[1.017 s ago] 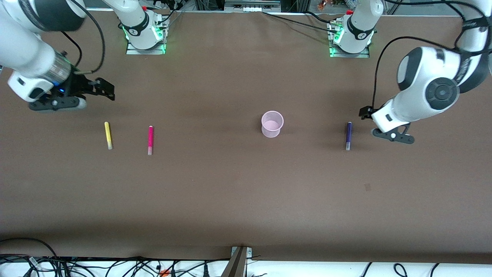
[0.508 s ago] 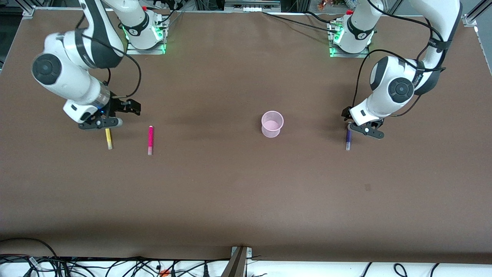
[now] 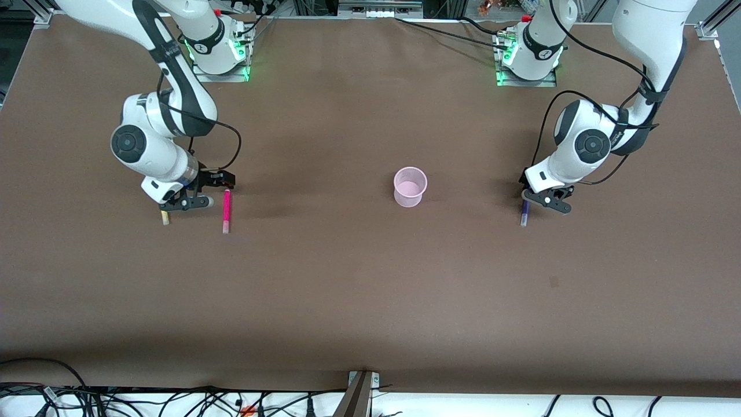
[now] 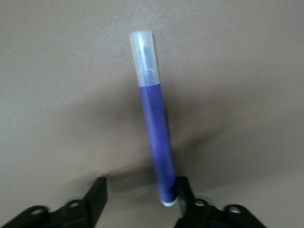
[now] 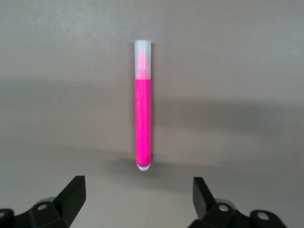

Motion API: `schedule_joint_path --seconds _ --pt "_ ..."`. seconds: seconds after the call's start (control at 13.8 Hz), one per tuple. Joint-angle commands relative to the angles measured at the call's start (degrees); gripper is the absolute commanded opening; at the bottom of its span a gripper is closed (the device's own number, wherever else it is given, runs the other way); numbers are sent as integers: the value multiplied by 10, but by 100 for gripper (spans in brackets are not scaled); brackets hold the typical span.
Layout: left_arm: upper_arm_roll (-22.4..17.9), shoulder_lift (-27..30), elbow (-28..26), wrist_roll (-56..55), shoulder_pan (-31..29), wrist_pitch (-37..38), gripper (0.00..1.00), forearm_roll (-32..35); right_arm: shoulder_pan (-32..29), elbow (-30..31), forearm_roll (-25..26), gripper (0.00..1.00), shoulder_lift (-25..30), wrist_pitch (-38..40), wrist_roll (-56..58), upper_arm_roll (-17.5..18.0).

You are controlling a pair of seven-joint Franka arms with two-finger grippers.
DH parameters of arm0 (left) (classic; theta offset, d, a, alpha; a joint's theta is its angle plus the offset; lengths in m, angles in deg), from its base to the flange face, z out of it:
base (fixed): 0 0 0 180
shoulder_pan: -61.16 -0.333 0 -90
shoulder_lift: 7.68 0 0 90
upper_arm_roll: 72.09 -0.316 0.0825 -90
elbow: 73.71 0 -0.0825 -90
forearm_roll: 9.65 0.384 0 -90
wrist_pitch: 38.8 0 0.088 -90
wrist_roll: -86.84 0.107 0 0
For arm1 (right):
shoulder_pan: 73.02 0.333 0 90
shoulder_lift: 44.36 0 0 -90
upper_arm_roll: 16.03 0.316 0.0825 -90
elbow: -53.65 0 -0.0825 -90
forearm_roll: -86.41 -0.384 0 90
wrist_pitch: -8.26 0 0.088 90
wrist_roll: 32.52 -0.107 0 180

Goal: Organize pens into pink holder with both arms
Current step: 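Lower the left gripper onto the blue marker while the right gripper descends to pink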

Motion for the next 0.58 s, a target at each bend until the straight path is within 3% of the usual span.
schedule_joint_path --seconds 0.0,0.07,0.22,0.36,0.51 --pt "6 3 7 6 -1 1 45 13 13 12 0 94 -7 -30 -8 2" --pt "7 3 7 5 -1 1 42 13 13 12 0 91 -9 -31 -8 2" --pt "13 5 8 6 0 1 14 14 14 13 1 84 -11 -31 -7 2" --pt "21 7 9 6 0 1 0 13 14 12 1 84 -21 -43 -2 1" --pt "21 6 9 6 0 1 0 13 13 11 1 84 -38 -64 1 -1"
